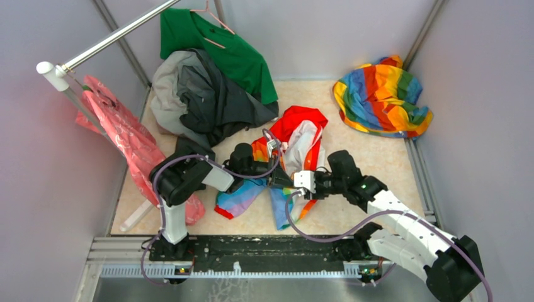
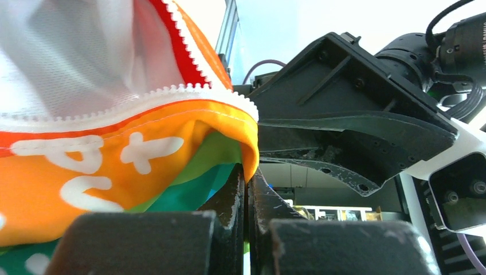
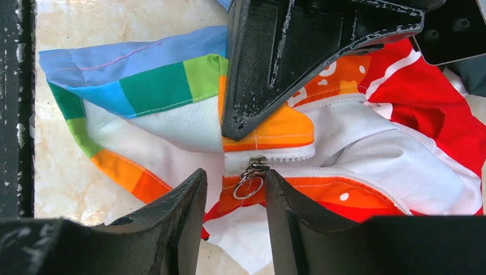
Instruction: Zip up the jacket
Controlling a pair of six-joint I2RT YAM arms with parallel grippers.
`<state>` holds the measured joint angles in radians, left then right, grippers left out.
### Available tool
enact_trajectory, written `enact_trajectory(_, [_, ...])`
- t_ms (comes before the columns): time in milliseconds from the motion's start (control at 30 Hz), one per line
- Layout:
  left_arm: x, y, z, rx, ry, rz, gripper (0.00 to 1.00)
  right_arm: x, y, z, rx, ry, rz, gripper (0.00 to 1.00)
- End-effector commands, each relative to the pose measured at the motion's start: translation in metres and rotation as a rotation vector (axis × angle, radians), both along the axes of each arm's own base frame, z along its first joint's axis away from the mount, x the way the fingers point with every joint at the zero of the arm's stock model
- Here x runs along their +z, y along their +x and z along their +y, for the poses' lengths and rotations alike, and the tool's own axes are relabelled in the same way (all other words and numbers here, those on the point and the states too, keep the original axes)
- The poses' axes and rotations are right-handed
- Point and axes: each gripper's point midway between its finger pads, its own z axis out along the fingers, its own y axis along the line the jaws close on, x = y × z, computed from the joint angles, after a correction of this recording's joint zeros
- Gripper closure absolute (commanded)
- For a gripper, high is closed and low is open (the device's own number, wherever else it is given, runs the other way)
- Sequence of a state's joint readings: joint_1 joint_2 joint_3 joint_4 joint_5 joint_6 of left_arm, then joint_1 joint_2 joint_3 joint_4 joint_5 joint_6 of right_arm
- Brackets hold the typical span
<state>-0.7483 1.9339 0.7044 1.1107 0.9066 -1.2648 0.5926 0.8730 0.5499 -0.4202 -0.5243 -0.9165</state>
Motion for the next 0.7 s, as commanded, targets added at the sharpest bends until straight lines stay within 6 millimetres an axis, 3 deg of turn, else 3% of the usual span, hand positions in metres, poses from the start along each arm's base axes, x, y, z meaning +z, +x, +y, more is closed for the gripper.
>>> enact_trajectory(0, [-0.006, 0.004, 0.008, 0.005, 0.027, -0.062, 1.00, 0.014, -0.004, 0.006, 0.049, 0.036, -0.015, 0.56])
enact_trajectory(667, [0.008, -0.010, 0.011, -0.095, -0.032, -0.071, 1.00, 0.001, 0.004, 0.004, 0.034, 0.011, -0.014, 0.58])
